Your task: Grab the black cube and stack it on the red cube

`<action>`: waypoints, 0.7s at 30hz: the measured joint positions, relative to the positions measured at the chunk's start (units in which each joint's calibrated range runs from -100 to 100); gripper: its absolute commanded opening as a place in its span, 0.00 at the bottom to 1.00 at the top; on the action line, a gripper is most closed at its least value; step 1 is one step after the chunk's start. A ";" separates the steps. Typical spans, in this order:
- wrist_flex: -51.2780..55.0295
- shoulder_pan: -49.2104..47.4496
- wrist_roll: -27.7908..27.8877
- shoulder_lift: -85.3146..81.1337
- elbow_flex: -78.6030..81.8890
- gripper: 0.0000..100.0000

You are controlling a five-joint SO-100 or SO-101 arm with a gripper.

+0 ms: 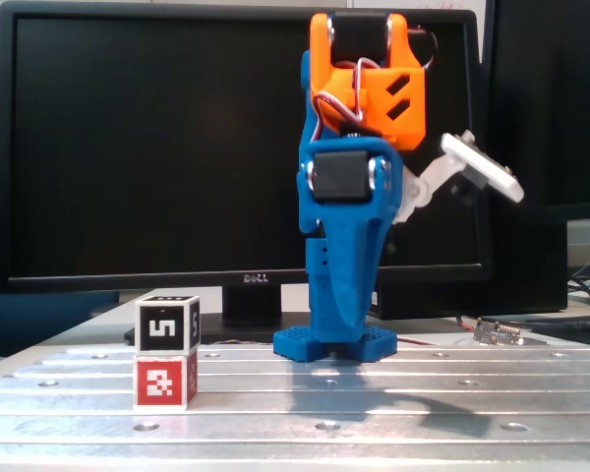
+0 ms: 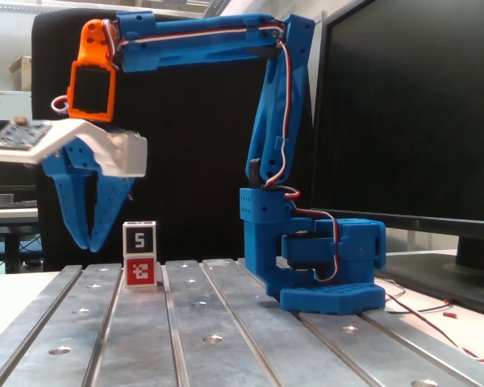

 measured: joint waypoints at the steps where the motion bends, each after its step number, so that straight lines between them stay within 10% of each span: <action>1: -0.43 0.00 1.00 -0.42 0.82 0.02; 21: -27.68 4.37 9.24 -62.83 59.51 0.02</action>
